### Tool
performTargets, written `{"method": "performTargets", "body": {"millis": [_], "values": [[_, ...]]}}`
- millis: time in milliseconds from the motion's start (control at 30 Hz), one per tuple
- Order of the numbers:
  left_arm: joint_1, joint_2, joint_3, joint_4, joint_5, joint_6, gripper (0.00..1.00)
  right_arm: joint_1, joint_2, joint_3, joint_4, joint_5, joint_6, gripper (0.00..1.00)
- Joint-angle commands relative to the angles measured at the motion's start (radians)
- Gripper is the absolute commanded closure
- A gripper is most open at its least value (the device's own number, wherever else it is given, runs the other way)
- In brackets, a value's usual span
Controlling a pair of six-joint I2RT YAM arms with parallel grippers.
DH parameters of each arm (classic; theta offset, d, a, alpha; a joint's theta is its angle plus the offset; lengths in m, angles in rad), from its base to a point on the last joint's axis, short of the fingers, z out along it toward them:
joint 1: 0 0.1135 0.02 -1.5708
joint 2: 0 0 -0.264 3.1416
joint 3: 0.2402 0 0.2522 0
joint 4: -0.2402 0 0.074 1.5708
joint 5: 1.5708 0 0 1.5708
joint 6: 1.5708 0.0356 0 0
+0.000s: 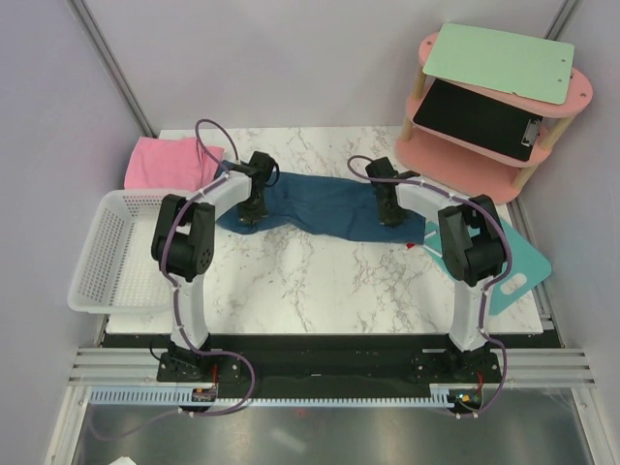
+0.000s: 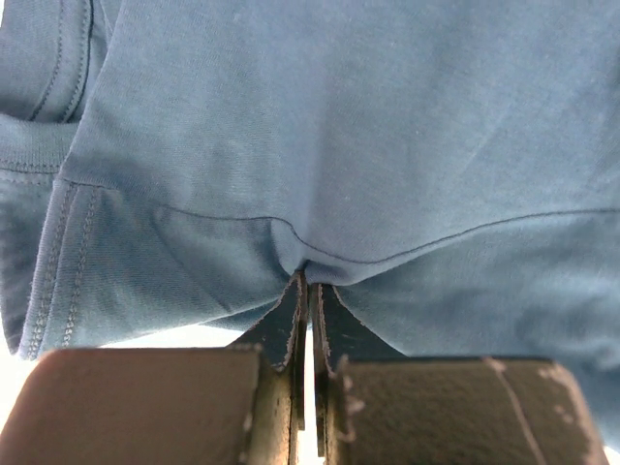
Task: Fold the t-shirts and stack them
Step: Rotate the tshirt 90 degrees
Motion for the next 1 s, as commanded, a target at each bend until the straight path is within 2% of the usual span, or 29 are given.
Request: {"method": "performTargets", "body": {"millis": [0,167,300,433,533,600,667,800,833,967], "values": [[0.009,0.086,0.119,-0.048,-0.038,0.029,0.98,0.053,-0.069,-0.11,-0.112,-0.058,0.003,0.91],[0.008,0.201,0.308,-0.137,-0.046,0.077,0.98,0.148,-0.171,-0.217,-0.158,-0.099,0.021,0.91],[0.008,0.303,0.467,-0.215,-0.104,0.123,0.98,0.255,-0.25,-0.277,-0.181,-0.176,0.05,0.91],[0.009,0.433,0.749,-0.318,-0.122,0.164,0.98,0.346,-0.286,-0.304,-0.177,-0.286,0.081,0.91],[0.008,0.469,0.852,-0.334,-0.081,0.169,0.98,0.369,-0.294,-0.293,-0.143,-0.3,0.09,0.91],[0.008,0.436,0.839,-0.312,-0.057,0.143,0.98,0.369,-0.293,-0.281,-0.105,-0.291,0.085,0.91],[0.005,0.328,0.735,-0.251,-0.037,0.141,0.98,0.369,-0.303,-0.264,-0.05,-0.282,0.084,0.91],[-0.014,0.067,0.415,-0.027,0.051,0.143,0.98,0.366,-0.309,-0.199,0.032,-0.219,0.079,0.91],[-0.023,-0.026,0.373,-0.005,0.077,0.14,0.98,0.365,-0.304,-0.161,0.055,-0.208,0.076,0.91],[-0.069,-0.185,0.204,0.053,0.187,0.096,0.96,0.322,-0.234,-0.048,0.083,-0.214,0.067,0.91]]}}
